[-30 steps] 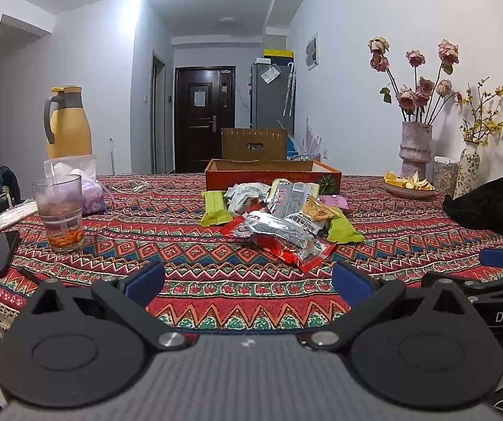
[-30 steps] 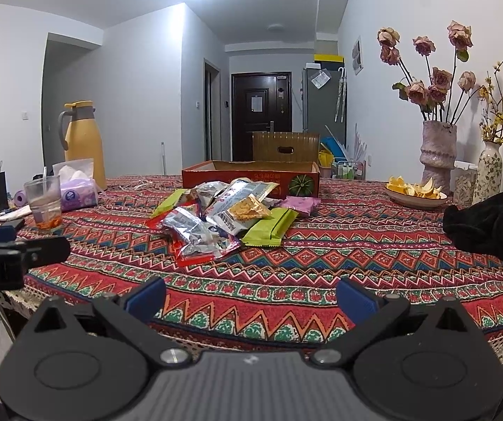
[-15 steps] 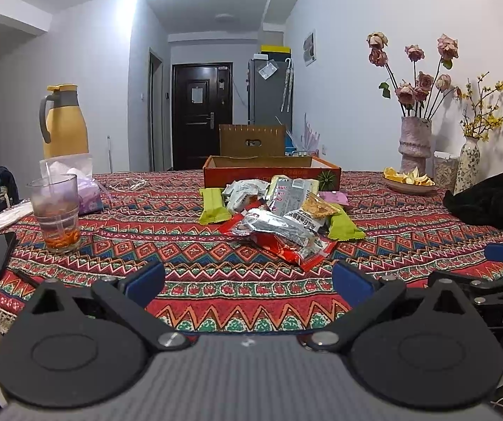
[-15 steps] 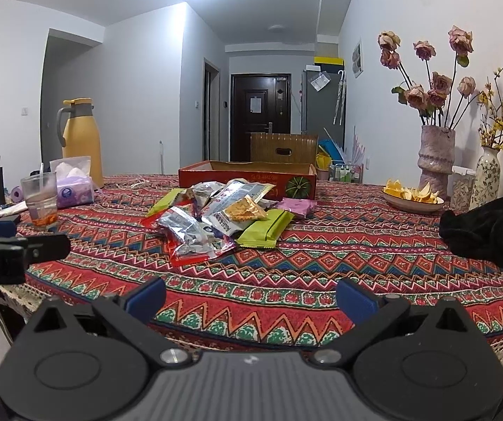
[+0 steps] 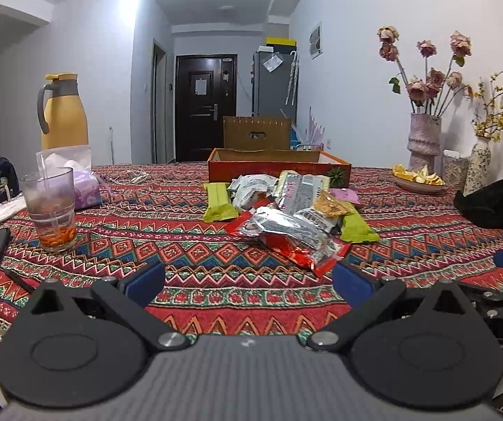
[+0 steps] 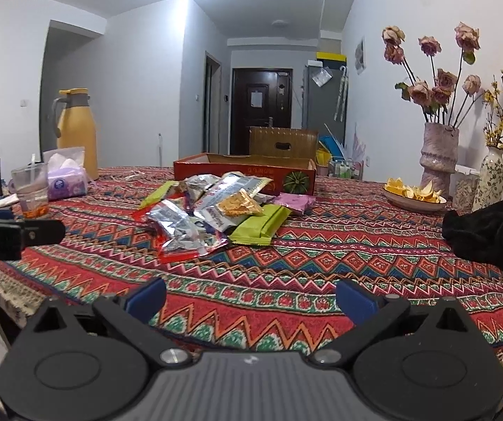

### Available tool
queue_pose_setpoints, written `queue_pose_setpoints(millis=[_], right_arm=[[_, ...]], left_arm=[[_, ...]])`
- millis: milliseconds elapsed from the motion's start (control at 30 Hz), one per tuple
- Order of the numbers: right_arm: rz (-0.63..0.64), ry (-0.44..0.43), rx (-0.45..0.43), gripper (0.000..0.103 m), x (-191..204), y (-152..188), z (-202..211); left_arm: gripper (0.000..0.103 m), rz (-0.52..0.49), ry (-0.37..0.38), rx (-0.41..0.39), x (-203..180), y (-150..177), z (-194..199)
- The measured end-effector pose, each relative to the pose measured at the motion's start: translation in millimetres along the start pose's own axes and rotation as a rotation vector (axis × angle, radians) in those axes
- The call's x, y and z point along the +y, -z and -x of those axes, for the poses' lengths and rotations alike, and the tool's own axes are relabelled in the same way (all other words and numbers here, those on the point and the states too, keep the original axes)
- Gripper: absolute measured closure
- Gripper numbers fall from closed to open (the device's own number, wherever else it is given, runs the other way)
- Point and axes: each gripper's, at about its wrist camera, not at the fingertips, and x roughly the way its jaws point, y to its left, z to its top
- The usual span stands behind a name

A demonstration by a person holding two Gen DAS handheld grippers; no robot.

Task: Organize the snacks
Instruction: 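Grasp a white sachet with the left tool while the right tool grasps a cracker snack bag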

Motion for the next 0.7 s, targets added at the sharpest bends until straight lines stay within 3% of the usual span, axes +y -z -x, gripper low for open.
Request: queue_pose_setpoints(millis=[167, 367, 533, 633, 700], right_arm=[[-0.043, -0.009, 0.015, 0.006, -9, -17, -19], [-0.169, -0.114, 0.082, 0.031, -23, -41, -63], [-0.191, -0.161, 0.137, 0.044, -15, -59, -119], [-0.221, -0.180, 0.159, 0.048, -10, -71, -152], [-0.239, -0.183, 0.172, 0.048, -7, -76, -174]], left_arm=[[0.000, 0.021, -0.008, 0.052, 7, -9, -26], [0.000, 0.014, 0.034, 0.067, 11, -37, -64], [0.013, -0.037, 0.055, 0.084, 15, -68, -122], [0.023, -0.106, 0.060, 0.151, 19, -84, -166], [0.023, -0.133, 0.127, 0.172, 26, -91, -191]])
